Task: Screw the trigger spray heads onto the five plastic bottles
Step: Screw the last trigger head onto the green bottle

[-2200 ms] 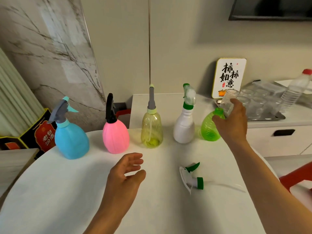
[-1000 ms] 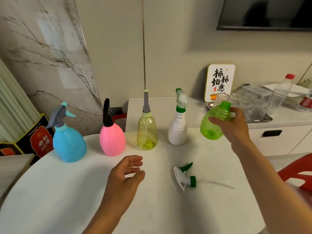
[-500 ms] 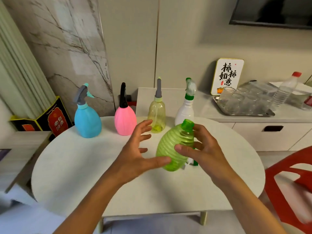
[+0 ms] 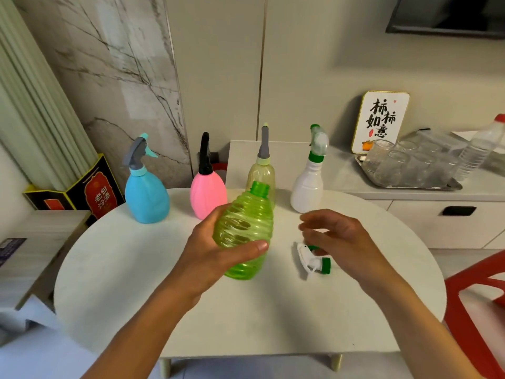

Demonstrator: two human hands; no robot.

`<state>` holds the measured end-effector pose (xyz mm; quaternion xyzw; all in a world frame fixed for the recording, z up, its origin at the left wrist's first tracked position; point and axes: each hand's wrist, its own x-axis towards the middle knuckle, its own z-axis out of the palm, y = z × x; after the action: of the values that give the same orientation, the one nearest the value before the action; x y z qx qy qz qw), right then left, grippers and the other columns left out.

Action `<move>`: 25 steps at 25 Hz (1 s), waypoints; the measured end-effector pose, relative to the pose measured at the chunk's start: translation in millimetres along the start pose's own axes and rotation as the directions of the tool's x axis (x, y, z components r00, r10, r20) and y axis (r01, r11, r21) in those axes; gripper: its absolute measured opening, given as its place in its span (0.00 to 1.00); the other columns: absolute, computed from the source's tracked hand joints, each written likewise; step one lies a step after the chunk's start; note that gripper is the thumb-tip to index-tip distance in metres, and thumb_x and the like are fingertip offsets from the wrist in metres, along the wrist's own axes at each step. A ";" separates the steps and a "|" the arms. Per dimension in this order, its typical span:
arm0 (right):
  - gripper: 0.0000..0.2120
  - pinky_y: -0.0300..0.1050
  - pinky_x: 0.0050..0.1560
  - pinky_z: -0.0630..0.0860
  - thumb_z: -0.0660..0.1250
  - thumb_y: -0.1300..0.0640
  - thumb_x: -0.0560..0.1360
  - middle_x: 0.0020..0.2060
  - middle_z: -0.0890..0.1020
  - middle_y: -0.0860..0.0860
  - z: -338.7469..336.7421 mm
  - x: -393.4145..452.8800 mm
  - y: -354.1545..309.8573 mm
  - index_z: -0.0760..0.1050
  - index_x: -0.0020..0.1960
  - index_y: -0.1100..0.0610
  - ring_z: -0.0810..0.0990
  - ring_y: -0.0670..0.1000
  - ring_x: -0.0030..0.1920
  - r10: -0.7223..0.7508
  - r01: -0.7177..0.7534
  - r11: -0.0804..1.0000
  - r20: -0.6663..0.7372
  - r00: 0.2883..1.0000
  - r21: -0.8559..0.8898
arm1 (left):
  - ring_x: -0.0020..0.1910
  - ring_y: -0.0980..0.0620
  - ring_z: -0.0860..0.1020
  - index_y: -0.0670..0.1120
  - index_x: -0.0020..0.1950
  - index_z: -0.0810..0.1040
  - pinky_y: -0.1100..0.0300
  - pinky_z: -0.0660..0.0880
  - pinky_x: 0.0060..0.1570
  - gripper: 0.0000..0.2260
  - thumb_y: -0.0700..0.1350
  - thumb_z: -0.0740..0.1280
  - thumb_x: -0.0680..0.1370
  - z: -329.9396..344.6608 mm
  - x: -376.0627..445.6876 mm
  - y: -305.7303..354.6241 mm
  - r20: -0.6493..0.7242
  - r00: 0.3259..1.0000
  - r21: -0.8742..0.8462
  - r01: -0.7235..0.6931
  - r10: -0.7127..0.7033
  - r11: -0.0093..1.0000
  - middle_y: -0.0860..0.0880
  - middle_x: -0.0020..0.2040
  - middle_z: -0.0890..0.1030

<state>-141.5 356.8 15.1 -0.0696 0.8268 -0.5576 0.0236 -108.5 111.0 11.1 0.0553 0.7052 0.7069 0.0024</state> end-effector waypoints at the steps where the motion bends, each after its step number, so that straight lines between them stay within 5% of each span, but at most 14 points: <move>1: 0.14 0.46 0.49 0.78 0.67 0.62 0.76 0.54 0.84 0.46 -8.0 5.9 10.6 0.80 0.54 0.44 0.83 0.54 0.48 -0.001 -0.011 0.944 -0.036 0.999 -0.330 | 0.47 0.56 0.84 0.63 0.55 0.79 0.65 0.79 0.39 0.27 0.54 0.81 0.57 -1.8 0.4 0.6 -0.020 1.000 -0.014 0.008 -0.008 1.000 0.55 0.50 0.85; 3: 0.18 0.47 0.55 0.75 0.62 0.62 0.77 0.62 0.79 0.44 -18.1 13.7 28.6 0.75 0.62 0.44 0.79 0.51 0.57 0.099 -0.040 0.710 0.043 0.994 -0.703 | 0.46 0.57 0.84 0.64 0.53 0.79 0.66 0.79 0.38 0.26 0.54 0.81 0.57 -4.5 0.5 1.3 -0.038 0.999 -0.017 0.016 -0.016 1.000 0.56 0.49 0.86; 7: 0.23 0.46 0.52 0.72 0.64 0.53 0.76 0.65 0.76 0.46 -13.4 13.9 52.4 0.67 0.69 0.45 0.76 0.52 0.59 0.256 0.004 0.544 0.170 0.951 -0.839 | 0.46 0.59 0.84 0.64 0.55 0.78 0.68 0.78 0.37 0.27 0.55 0.81 0.58 -3.3 -4.4 4.2 -0.023 1.000 0.033 0.009 -0.008 0.999 0.57 0.49 0.85; 18: 0.15 0.44 0.44 0.70 0.65 0.52 0.76 0.51 0.81 0.46 11.6 8.0 55.6 0.70 0.63 0.48 0.78 0.53 0.50 0.058 0.070 0.462 0.109 0.992 -0.884 | 0.46 0.60 0.83 0.66 0.55 0.77 0.69 0.78 0.37 0.27 0.56 0.81 0.59 -0.5 -4.8 7.1 -0.011 1.000 0.105 -0.015 0.016 0.994 0.59 0.49 0.85; 20: 0.15 0.44 0.44 0.73 0.69 0.54 0.76 0.46 0.82 0.47 6.9 7.9 42.6 0.73 0.61 0.47 0.79 0.51 0.47 -0.016 0.025 0.693 0.019 1.000 -0.721 | 0.45 0.62 0.83 0.68 0.54 0.76 0.70 0.78 0.36 0.27 0.57 0.81 0.58 -1.8 -4.6 7.5 -0.022 1.000 0.125 -0.013 0.015 0.992 0.60 0.48 0.84; 22: 0.15 0.39 0.43 0.75 0.73 0.61 0.74 0.41 0.85 0.47 -4.0 10.5 28.0 0.77 0.57 0.48 0.82 0.44 0.41 -0.083 0.030 0.957 -0.175 0.981 -0.289 | 0.45 0.61 0.83 0.68 0.54 0.76 0.70 0.77 0.36 0.27 0.57 0.81 0.58 -3.4 -3.6 6.0 -0.027 0.999 0.130 -0.020 0.023 0.991 0.60 0.49 0.84; 23: 0.15 0.37 0.43 0.76 0.72 0.65 0.74 0.40 0.86 0.47 -12.3 12.5 21.7 0.78 0.56 0.50 0.83 0.43 0.40 -0.067 0.079 0.996 -0.288 0.955 0.030 | 0.46 0.61 0.83 0.67 0.55 0.76 0.70 0.78 0.37 0.28 0.57 0.81 0.58 -3.8 -3.5 5.0 -0.027 0.999 0.136 -0.022 0.026 0.990 0.59 0.49 0.85; 25: 0.14 0.43 0.51 0.77 0.68 0.64 0.77 0.47 0.87 0.48 -33.4 15.6 14.4 0.77 0.59 0.52 0.84 0.44 0.47 0.103 0.161 0.789 -0.386 0.917 0.593 | 0.46 0.60 0.83 0.65 0.57 0.76 0.69 0.78 0.37 0.29 0.58 0.81 0.58 -2.0 -2.8 2.4 -0.028 0.999 0.147 -0.020 0.025 0.989 0.59 0.50 0.84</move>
<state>-162.2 390.5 14.9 0.0439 0.5863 -0.7979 -0.1326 -105.7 108.8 13.3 0.0528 0.7545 0.6539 -0.0200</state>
